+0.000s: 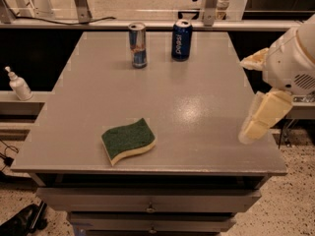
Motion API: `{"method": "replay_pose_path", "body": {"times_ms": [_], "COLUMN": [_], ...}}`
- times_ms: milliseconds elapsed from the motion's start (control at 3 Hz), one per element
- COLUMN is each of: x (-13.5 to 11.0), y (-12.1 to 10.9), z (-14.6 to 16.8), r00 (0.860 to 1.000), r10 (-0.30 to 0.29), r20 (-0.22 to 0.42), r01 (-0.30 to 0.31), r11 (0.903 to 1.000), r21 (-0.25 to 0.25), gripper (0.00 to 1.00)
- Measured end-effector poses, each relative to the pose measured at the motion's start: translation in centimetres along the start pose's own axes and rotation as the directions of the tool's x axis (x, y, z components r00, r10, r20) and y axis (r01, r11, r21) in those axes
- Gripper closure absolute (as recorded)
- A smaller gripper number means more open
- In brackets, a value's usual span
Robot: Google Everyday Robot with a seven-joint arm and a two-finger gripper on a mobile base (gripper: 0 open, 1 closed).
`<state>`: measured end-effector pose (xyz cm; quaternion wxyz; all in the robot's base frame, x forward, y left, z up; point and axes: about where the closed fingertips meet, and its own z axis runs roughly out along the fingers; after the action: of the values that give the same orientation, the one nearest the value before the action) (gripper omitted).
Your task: Move sponge near redbull can
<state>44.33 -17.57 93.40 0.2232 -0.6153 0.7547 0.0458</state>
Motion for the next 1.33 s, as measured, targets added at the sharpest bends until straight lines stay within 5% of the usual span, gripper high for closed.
{"method": "replay_pose_path", "body": {"times_ms": [667,1333], "x": [-4.1,-9.1], "y": [1.2,4.4], "z": [6.2,11.3], "r00": [0.982,0.935], "r10": [0.003,0.071], "r20": [0.188,0.347], "r01": [0.016,-0.004], "r11": [0.9949,0.9820], "r21": [-0.099,-0.189], "gripper": [0.00,0.00]}}
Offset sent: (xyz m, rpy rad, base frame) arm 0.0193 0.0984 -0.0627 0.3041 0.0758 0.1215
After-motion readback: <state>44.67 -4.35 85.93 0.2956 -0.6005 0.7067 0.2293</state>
